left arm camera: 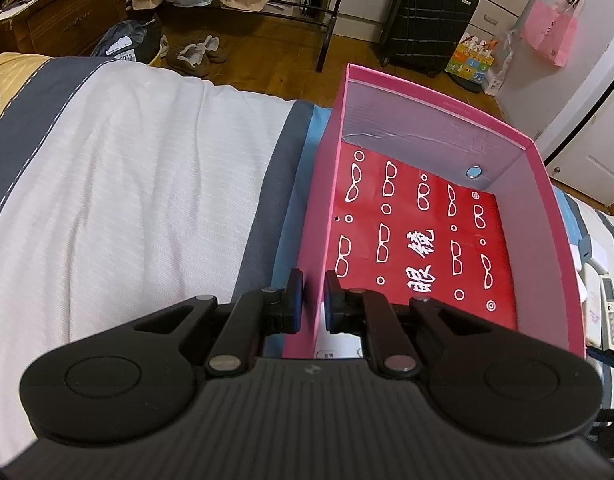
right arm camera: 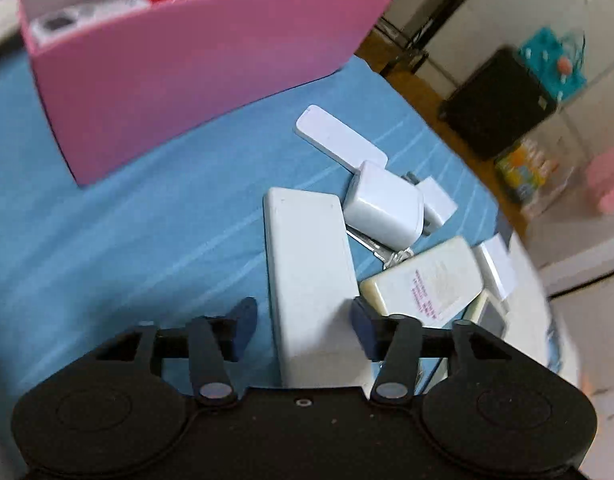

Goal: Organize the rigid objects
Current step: 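Return the right tool to the remotes and grasp the white LCD remote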

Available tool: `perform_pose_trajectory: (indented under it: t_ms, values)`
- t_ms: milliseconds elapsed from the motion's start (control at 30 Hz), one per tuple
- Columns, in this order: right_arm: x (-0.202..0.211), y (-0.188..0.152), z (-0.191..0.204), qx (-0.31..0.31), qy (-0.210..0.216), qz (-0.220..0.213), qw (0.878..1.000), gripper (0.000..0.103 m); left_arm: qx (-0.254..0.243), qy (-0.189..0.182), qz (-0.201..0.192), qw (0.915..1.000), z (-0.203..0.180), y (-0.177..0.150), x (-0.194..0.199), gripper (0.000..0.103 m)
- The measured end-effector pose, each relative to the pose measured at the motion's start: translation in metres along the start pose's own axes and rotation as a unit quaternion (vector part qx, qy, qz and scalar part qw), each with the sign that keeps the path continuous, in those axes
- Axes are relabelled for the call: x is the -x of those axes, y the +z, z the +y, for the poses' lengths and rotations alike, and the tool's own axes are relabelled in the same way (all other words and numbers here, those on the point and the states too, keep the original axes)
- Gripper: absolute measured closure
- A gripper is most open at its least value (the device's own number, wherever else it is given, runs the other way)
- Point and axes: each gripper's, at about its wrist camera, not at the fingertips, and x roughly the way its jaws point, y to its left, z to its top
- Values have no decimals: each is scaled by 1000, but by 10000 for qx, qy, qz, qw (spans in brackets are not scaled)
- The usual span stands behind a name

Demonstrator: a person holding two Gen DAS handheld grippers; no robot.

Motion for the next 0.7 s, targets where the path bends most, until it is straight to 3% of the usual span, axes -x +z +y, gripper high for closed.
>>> perform_pose_trajectory:
  t_ms: [133, 267, 300, 333, 400, 500, 600, 700]
  values:
    - [1, -1, 6, 279, -228, -85, 9993, 40, 11, -7, -1, 10000, 0, 0, 0, 93]
    - [-4, 1, -12, -259, -241, 65, 9994, 20, 12, -7, -4, 10000, 1, 1, 1, 93]
    - [-5, 1, -16, -426, -167, 107, 9989, 22, 13, -9, -3, 10000, 1, 0, 1, 93]
    - [-5, 1, -19, -544, -75, 126, 9984, 24, 21, -15, -7, 10000, 1, 0, 1, 93]
    - [-2, 3, -21, -673, 18, 91, 9977, 47, 42, -30, -11, 10000, 2, 1, 2, 93]
    - [9, 8, -21, -896, 129, -89, 9959, 70, 64, -58, -22, 10000, 3, 0, 3, 93]
    - [15, 12, -34, -1481, 449, -254, 9876, 77, 69, -68, -25, 9999, 4, 0, 3, 93]
    - [17, 10, -56, -2277, 815, -287, 9699, 79, 77, -73, -29, 9999, 4, 0, 3, 93]
